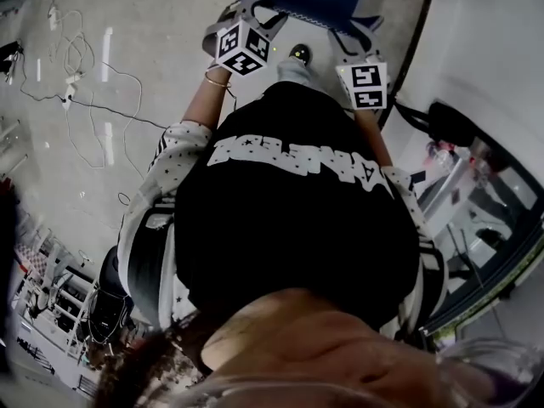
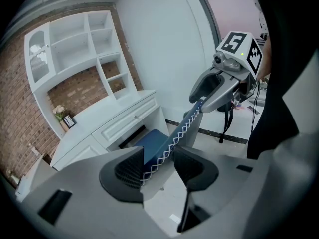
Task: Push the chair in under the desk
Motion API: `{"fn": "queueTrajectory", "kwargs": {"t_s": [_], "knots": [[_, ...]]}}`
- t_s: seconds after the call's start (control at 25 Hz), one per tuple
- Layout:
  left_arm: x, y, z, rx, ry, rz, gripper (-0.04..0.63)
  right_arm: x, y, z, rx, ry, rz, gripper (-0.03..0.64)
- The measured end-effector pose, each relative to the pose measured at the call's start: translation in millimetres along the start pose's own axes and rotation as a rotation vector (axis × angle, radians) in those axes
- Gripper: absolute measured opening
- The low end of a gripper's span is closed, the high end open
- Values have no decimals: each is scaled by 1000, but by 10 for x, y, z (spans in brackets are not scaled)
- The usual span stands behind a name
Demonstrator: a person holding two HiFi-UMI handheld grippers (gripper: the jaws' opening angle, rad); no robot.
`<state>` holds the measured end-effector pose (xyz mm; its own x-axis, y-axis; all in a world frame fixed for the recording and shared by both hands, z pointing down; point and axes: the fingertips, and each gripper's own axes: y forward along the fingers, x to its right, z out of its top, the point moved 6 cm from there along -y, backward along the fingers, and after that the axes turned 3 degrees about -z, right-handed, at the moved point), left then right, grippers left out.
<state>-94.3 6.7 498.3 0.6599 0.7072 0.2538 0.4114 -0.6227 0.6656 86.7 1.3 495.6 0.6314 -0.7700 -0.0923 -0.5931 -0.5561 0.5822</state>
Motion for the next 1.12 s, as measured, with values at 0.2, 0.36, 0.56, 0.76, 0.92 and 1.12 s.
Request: {"fn": "queueTrajectory", "kwargs": {"t_s": [0.2, 0.36, 0.56, 0.76, 0.92, 1.12], "knots": [[-77, 144, -36, 1, 1, -9, 216, 86, 137, -33, -7, 12, -13, 195], [-154, 289, -16, 0, 0, -24, 214, 204, 238, -43, -17, 26, -29, 196], [-178, 353, 37, 7, 8, -46, 210, 281, 242, -31, -23, 37, -54, 196], [-211, 424, 84, 18, 7, -52, 210, 370, 264, -26, -23, 43, -71, 199], [-230, 447, 72, 16, 6, -59, 210, 376, 288, -29, -23, 44, -76, 200], [-281, 462, 74, 9, 2, -56, 210, 390, 331, 5, -23, 46, -71, 199]]}}
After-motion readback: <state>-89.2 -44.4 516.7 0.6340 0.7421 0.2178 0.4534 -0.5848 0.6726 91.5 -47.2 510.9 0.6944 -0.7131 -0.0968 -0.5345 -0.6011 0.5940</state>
